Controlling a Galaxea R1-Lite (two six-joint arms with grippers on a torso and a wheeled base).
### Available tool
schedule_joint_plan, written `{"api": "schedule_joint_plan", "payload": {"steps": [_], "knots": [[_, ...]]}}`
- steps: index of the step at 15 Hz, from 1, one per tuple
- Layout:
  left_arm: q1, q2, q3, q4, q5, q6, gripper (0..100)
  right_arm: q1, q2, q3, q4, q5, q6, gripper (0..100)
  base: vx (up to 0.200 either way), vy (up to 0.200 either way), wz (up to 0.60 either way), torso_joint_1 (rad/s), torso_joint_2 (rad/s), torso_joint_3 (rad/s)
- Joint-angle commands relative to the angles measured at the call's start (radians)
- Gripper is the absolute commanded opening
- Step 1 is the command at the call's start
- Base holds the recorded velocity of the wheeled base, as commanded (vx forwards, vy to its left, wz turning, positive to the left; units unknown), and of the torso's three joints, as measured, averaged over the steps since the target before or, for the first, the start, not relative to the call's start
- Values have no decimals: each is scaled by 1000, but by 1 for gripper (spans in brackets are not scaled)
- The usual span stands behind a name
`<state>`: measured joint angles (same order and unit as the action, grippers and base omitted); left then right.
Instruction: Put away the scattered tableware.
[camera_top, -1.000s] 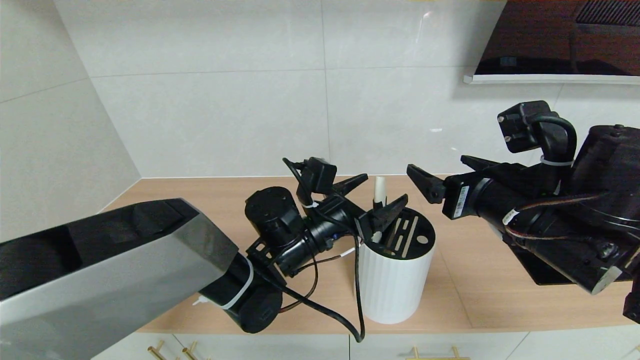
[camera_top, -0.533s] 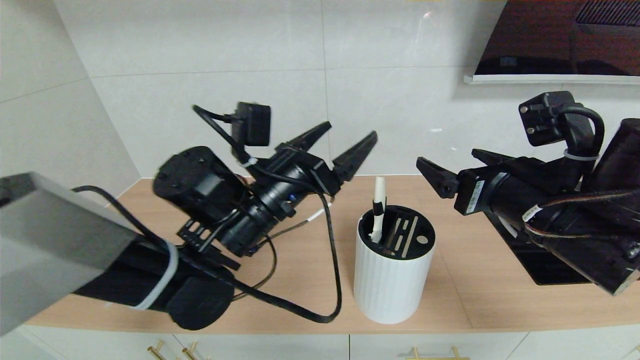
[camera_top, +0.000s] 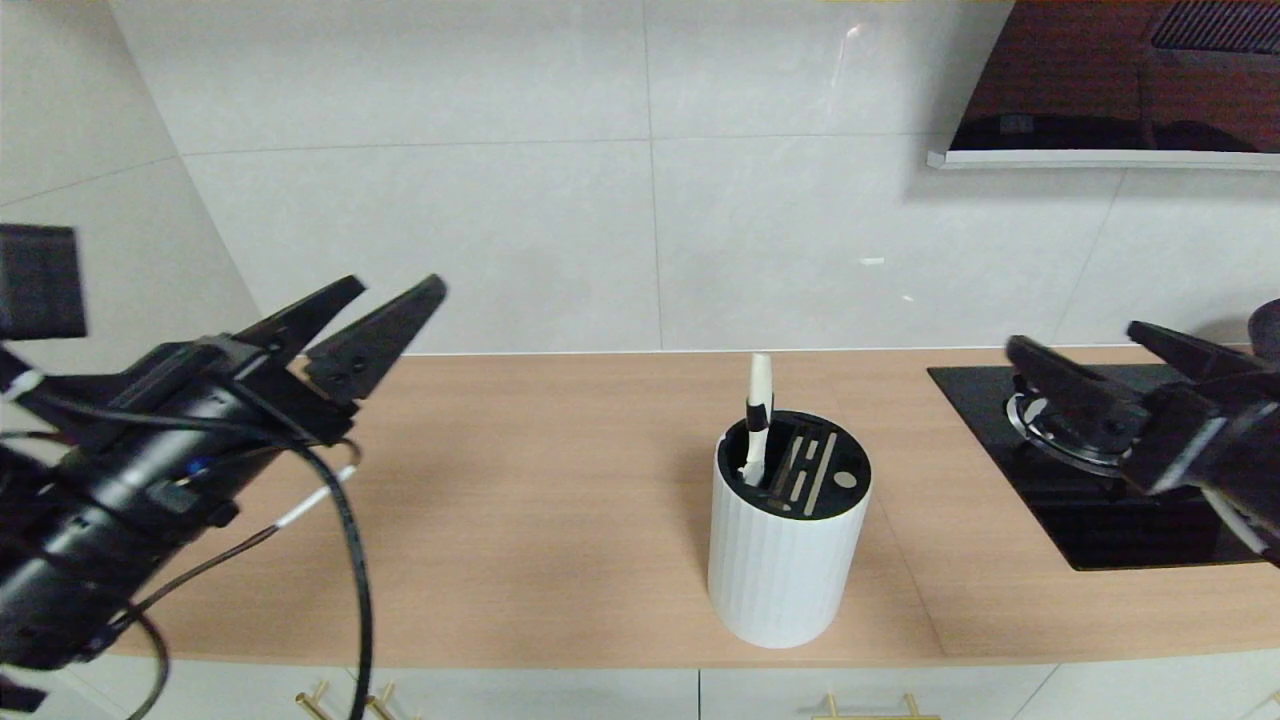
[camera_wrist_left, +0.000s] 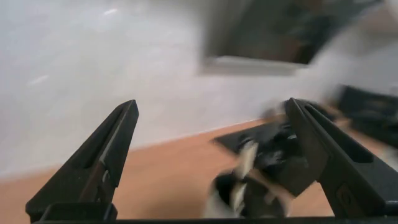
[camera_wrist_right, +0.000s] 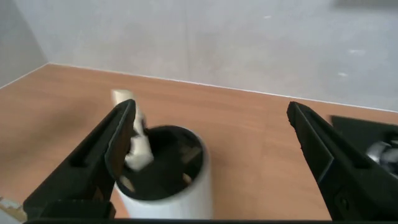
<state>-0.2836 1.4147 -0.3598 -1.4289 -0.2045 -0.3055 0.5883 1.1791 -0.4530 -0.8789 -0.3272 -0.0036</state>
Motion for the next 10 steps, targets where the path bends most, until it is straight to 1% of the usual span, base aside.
{"api": "schedule_joint_plan", "payload": {"steps": [1, 2, 3, 4, 5, 6, 7, 8, 9, 10], "knots": [[113, -230, 151, 8, -3, -14, 100, -145, -366, 146, 74, 36, -1, 100, 0, 0, 0, 0, 0, 0], [113, -303, 196, 30, -3, -14, 100, -176, -466, 143, 169, 36, -1, 100, 0, 0, 0, 0, 0, 0], [113, -392, 231, 88, -1, -14, 100, -211, -575, 142, 279, 36, -3, 100, 0, 0, 0, 0, 0, 0], [113, -523, 245, 205, 4, -15, 100, -266, -708, 129, 406, 36, -4, 100, 0, 0, 0, 0, 0, 0], [116, -671, 239, 357, 7, -15, 100, -326, -829, 106, 520, 37, -24, 100, 0, 0, 0, 0, 0, 0], [121, -806, 220, 515, 7, -17, 100, -364, -926, 97, 620, 39, -42, 100, 0, 0, 0, 0, 0, 0], [139, -956, 179, 711, 7, -18, 100, -384, -1010, 88, 718, 39, -70, 100, 0, 0, 0, 0, 0, 0], [158, -1099, 117, 941, 2, -33, 100, -389, -1063, 66, 804, 37, -87, 100, 0, 0, 0, 0, 0, 0], [159, -1209, 50, 1133, -3, -47, 100, -407, -1078, 54, 844, 37, -87, 100, 0, 0, 0, 0, 0, 0], [159, -1274, 4, 1263, -4, -50, 100, -436, -1079, 59, 845, 37, -85, 100, 0, 0, 0, 0, 0, 0]]}}
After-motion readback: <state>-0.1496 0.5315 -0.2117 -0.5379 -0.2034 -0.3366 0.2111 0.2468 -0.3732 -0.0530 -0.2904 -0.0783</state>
